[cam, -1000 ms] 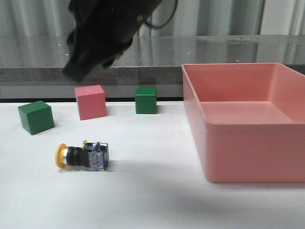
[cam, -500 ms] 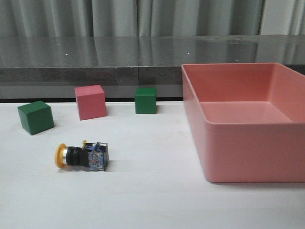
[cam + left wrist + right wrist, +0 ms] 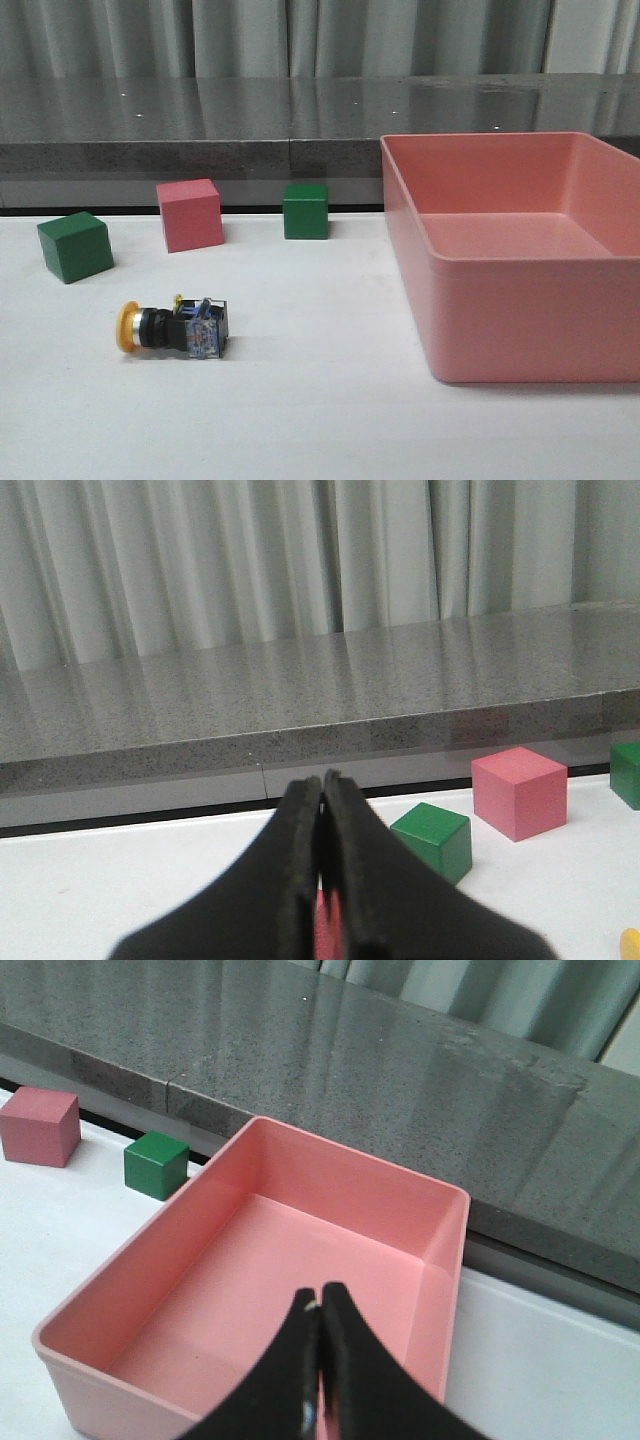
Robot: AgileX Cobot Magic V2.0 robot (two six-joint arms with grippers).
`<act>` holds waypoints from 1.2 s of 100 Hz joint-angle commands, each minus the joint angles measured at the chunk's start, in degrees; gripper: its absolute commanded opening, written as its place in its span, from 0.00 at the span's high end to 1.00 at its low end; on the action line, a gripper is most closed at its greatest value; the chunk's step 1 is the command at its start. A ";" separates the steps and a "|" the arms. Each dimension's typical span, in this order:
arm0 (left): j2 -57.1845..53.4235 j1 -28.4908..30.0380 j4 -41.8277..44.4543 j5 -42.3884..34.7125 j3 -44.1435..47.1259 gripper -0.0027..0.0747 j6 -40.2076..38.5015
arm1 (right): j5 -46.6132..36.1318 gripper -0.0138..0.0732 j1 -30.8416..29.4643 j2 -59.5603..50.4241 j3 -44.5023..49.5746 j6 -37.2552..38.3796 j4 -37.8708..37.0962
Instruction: Place and stand button with both arms
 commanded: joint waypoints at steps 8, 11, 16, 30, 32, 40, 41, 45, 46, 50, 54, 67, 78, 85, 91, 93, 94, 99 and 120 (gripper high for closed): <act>-1.76 0.06 -0.48 -4.82 2.59 0.99 -0.53 | -7.46 0.91 -0.62 -7.83 5.72 0.25 0.45; -1.76 0.06 -0.48 -4.82 2.59 0.99 -0.53 | -7.49 0.91 -0.62 -9.14 6.77 0.25 0.45; -1.76 0.06 -0.48 -4.82 2.59 0.99 -0.53 | -7.56 0.91 -0.62 -10.43 7.79 0.25 0.45; -1.76 0.06 -0.60 -5.86 2.59 0.99 -0.53 | -7.90 0.91 -0.62 -12.17 8.79 0.30 0.69; -1.76 0.06 -1.31 -6.31 2.59 0.99 -0.53 | -7.96 0.91 -0.62 -12.17 8.79 0.30 0.76; -1.76 0.06 -9.48 -8.17 2.59 0.99 -0.53 | -7.96 0.91 -0.62 -12.17 8.79 0.30 0.92; -1.76 0.06 -10.15 -8.47 2.59 0.99 -0.53 | -7.96 0.91 -0.62 -12.17 8.79 0.30 0.92; -1.76 0.06 -15.97 -9.50 2.59 0.99 -0.53 | -7.96 0.91 -0.62 -12.17 8.79 0.30 0.97; -1.76 0.06 -17.66 -9.85 2.59 0.99 -0.53 | -7.96 0.91 -0.62 -12.17 8.79 0.30 0.97; -1.76 0.06 -21.62 -10.69 2.48 0.99 -0.53 | -7.96 0.91 -0.62 -12.17 8.79 0.30 1.04; -1.76 0.06 -25.36 -11.19 2.38 0.99 -0.53 | -7.91 0.91 -0.62 -12.17 8.79 0.30 1.09; -1.63 0.06 -31.58 -5.42 -0.82 0.99 -0.53 | -7.90 0.91 -0.62 -12.17 8.79 0.30 1.29; 1.15 0.06 -30.80 8.72 -8.61 0.99 -0.53 | -7.90 0.91 -0.62 -12.17 8.79 0.30 1.88; 5.46 0.06 -28.11 18.31 -15.17 0.99 -0.53 | -7.90 0.91 -0.62 -12.17 8.79 0.30 2.24; 11.03 0.06 -24.26 25.69 -21.00 0.99 -0.53 | -7.90 0.91 -0.62 -12.17 8.79 0.30 2.79; 12.43 0.06 -23.00 28.32 -23.18 0.99 -0.07 | -7.90 0.91 -0.62 -12.17 8.79 0.30 2.92; 13.87 0.06 -22.63 29.15 -24.62 0.99 0.10 | -7.90 0.91 -0.62 -12.17 8.79 0.30 3.03; 19.13 0.06 -20.73 35.42 -29.59 0.99 1.92 | -7.90 0.91 -0.62 -12.17 8.79 0.30 3.06; 40.10 0.06 -29.10 46.54 -43.93 0.99 29.30 | -7.90 0.91 -0.62 -12.17 8.79 0.30 3.31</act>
